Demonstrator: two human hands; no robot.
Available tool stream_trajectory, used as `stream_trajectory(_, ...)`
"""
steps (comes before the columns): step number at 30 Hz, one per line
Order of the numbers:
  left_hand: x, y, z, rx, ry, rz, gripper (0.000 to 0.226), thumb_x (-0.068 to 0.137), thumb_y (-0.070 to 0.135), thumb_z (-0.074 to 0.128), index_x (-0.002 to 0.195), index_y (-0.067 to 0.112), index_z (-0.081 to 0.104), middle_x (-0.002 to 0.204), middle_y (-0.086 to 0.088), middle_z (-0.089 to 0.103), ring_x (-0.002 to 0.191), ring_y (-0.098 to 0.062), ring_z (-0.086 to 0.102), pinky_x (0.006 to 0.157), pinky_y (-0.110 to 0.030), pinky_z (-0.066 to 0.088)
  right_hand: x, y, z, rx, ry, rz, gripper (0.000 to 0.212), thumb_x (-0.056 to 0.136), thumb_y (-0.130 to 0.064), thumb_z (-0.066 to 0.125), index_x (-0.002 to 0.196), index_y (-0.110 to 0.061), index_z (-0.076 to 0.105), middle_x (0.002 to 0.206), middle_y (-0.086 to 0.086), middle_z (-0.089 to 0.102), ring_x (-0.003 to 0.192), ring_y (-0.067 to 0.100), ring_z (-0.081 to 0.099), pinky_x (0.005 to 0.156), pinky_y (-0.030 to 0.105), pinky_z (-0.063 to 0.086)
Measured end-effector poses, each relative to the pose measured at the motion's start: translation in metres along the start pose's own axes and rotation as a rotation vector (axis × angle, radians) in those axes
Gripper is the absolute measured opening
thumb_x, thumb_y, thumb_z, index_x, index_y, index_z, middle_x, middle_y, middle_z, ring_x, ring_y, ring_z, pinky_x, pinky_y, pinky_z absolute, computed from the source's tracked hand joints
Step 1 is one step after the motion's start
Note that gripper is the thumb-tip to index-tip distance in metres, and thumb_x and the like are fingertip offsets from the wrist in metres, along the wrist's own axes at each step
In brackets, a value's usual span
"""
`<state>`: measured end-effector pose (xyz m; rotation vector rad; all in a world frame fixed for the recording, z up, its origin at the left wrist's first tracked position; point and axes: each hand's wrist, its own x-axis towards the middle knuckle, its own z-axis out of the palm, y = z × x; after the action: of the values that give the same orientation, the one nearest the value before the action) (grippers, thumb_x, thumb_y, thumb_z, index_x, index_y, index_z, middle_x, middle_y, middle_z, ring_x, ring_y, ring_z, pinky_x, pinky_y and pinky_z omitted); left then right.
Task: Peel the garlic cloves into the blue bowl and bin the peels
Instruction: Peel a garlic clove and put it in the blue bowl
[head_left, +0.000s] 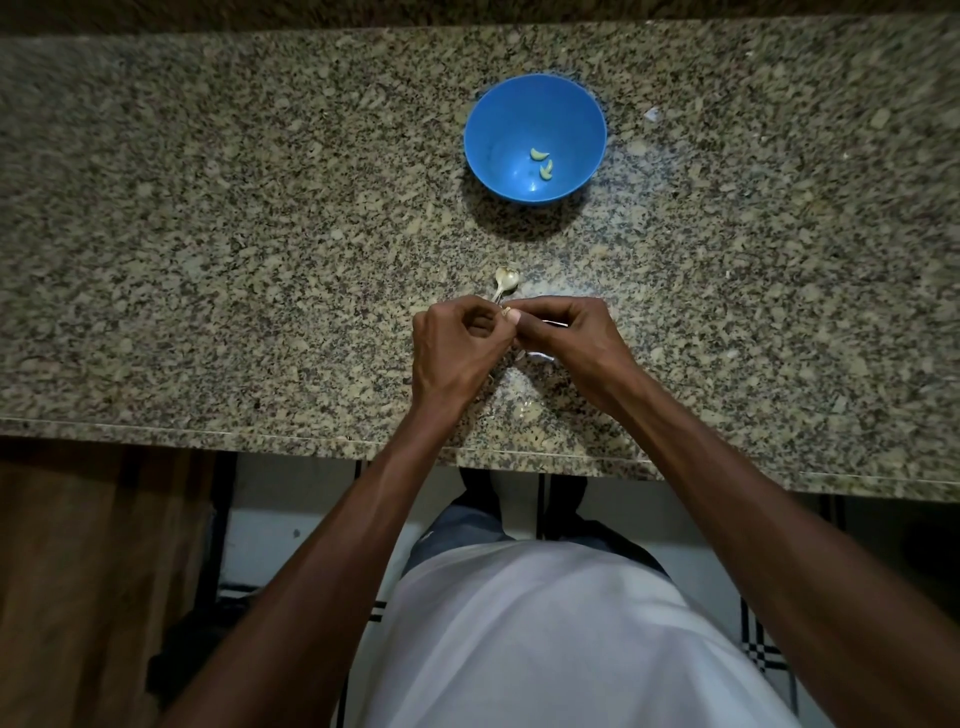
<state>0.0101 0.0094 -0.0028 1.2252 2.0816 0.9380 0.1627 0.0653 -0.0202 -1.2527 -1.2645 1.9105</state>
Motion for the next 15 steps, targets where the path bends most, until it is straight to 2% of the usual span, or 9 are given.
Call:
stream_trajectory(2, 0.0, 0.001, 0.001, -0.021, 0.007, -0.026, 0.025, 0.089, 0.033, 0.081, 0.098, 0.01, 0.079, 0.088, -0.001, 0.079, 0.077, -0.007, 0.075, 0.071, -0.024, 0.064, 0.0, 0.0, 0.0, 0.034, -0.004, 0.021, 0.025, 0.094, -0.016, 0.077, 0.116, -0.004, 0.078, 0.109, 0.011, 0.08, 0.105, 0.03, 0.075, 0.092, 0.036, 0.063)
stream_trajectory(4, 0.0, 0.002, 0.002, -0.072, 0.015, -0.074, 0.022, 0.086, 0.03, 0.083, 0.097, 0.012, 0.079, 0.085, 0.002, 0.077, 0.076, -0.005, 0.074, 0.069, -0.024, 0.064, 0.0, -0.001, 0.0, 0.126, -0.018, 0.072, 0.024, 0.095, -0.01, 0.074, 0.117, 0.0, 0.076, 0.11, 0.014, 0.079, 0.105, 0.028, 0.076, 0.09, 0.032, 0.062)
stream_trajectory(9, 0.0, -0.005, 0.003, -0.198, -0.001, -0.236, 0.017, 0.084, 0.012, 0.084, 0.099, 0.007, 0.079, 0.087, -0.002, 0.077, 0.08, -0.014, 0.076, 0.075, -0.037, 0.066, 0.0, -0.001, -0.003, 0.274, -0.002, 0.172, 0.021, 0.097, -0.001, 0.068, 0.117, 0.004, 0.074, 0.102, 0.014, 0.079, 0.092, 0.02, 0.076, 0.081, 0.024, 0.061)
stream_trajectory(15, -0.007, -0.013, 0.002, -0.102, -0.035, -0.193, 0.012, 0.086, 0.01, 0.08, 0.098, 0.008, 0.08, 0.089, -0.003, 0.078, 0.082, -0.015, 0.075, 0.08, -0.04, 0.065, 0.0, 0.002, -0.008, 0.218, 0.039, 0.21, 0.019, 0.098, -0.001, 0.068, 0.115, 0.005, 0.074, 0.101, 0.021, 0.075, 0.093, 0.024, 0.073, 0.083, 0.028, 0.064)
